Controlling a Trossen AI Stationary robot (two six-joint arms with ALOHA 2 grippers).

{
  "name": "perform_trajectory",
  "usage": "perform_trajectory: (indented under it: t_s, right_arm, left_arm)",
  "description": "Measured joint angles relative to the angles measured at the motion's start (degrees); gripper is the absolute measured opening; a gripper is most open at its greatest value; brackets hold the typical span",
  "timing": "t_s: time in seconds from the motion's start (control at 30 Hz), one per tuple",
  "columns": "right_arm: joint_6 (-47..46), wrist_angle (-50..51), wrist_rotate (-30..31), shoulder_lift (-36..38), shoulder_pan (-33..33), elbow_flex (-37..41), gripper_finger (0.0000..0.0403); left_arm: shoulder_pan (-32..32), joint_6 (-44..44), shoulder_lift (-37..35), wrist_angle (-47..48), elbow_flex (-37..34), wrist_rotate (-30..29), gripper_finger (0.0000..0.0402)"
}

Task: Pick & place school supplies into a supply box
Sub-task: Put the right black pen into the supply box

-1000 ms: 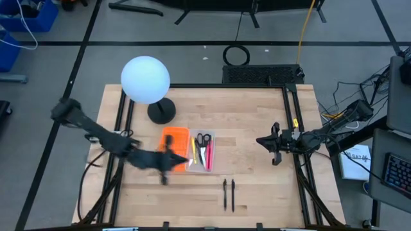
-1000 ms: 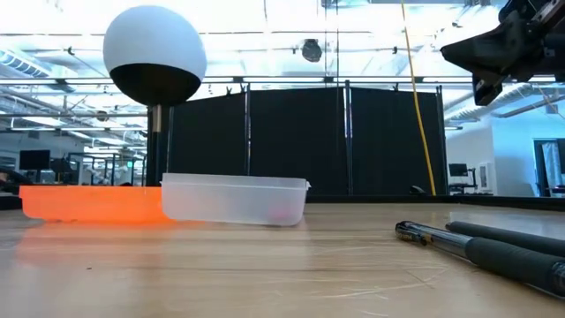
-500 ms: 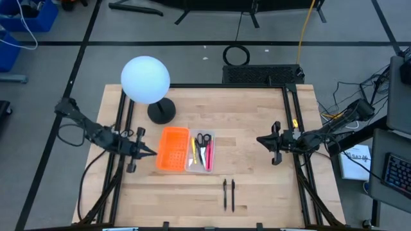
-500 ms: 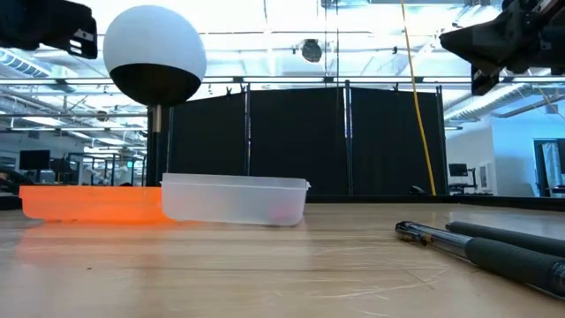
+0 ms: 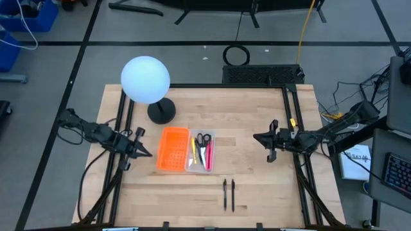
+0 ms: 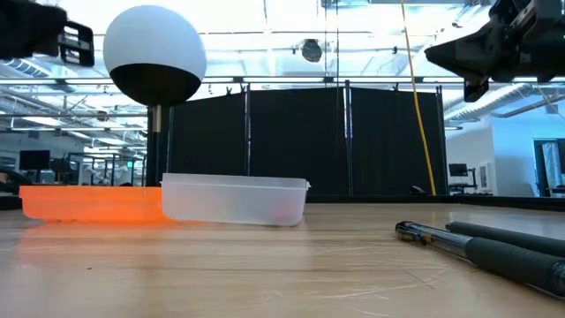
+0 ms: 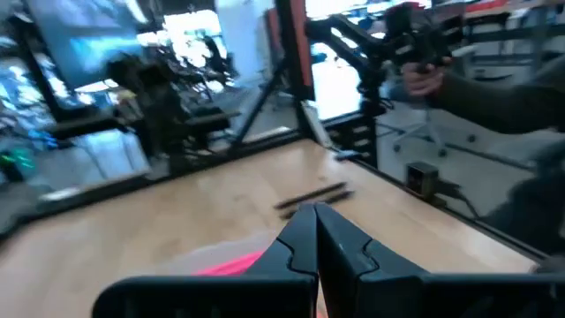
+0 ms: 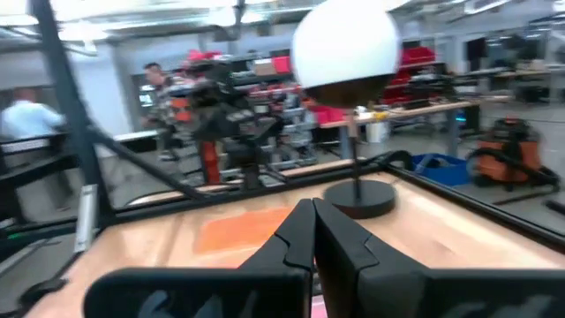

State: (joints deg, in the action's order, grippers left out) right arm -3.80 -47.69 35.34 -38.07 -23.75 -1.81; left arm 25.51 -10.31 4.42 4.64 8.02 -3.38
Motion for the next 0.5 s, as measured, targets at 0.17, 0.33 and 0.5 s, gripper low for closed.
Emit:
perform_trajectory:
  t_s: [0.17, 0.33, 0.5]
  right_arm:
    - [1.42, -2.44, -5.58, -0.54, 1.56, -0.01, 0.0]
    - [1.42, -5.51, -5.39, -0.54, 2.47, -0.08, 0.0]
    - [-2.02, -3.09, -5.46, -1.34, 2.26, -3.76, 0.0]
  left_arm:
    - [-2.35, 4.22, -0.01, -1.61, -3.86, 0.7, 0.0003]
    - [-3.82, 4.88, -0.02, -5.12, -6.38, 0.58, 0.0005]
    - [-4.6, 4.85, 0.0, -5.93, -6.78, -3.31, 0.0007]
